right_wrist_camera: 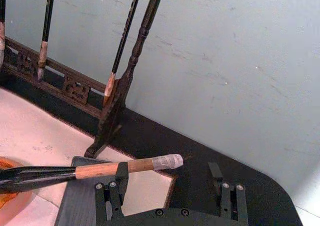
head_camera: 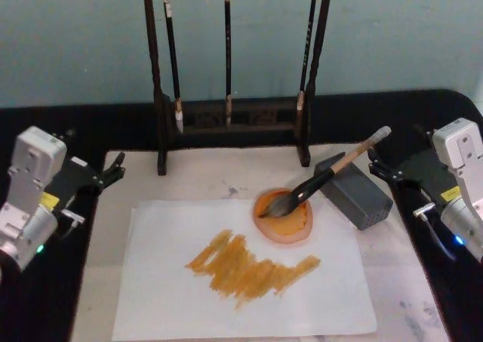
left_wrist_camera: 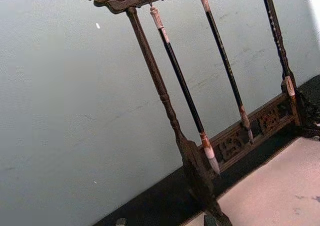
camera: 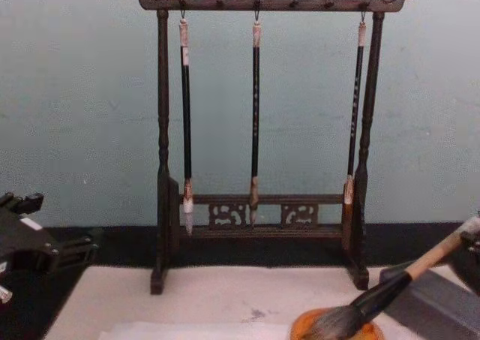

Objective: Pick up the brush from the inkstone, write on the paper, then place the brush back to its original position.

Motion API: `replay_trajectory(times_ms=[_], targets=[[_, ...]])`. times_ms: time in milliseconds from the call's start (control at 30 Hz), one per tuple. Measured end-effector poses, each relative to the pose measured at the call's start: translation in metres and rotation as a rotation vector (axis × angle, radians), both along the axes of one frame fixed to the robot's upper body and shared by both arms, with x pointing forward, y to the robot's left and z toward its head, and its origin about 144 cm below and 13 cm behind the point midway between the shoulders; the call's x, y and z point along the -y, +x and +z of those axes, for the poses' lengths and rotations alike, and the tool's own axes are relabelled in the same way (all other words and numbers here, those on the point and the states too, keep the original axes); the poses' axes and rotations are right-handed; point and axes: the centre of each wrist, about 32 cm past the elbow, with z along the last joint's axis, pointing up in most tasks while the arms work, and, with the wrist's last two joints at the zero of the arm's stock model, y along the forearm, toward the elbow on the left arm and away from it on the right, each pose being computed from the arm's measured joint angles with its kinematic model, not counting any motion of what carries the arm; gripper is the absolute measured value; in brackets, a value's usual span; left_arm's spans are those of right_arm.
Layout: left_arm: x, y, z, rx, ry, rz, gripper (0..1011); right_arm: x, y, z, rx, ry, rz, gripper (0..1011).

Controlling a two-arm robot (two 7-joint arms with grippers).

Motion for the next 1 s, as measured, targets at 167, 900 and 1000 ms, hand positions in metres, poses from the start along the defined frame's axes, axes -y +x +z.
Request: replay_trajectory(times_ms=[167,900,1000], targets=[[0.0000,0.0000,0.0000,0.000,0.000,0.000,1010,0.0000,0.0000,0.0000,0.000,0.000,0.000,1000],[0.0000,0.0000,0.0000,0.000,0.000,0.000,1010,0.0020,-0.0032,0.0026,-0.023,0.047,0.005,1000],[0.0000,0.0000,0.0000,0.000,0.000,0.000,1010,0.0058,-0.0063,0.0057,-0.058,0.122,0.013,1000]])
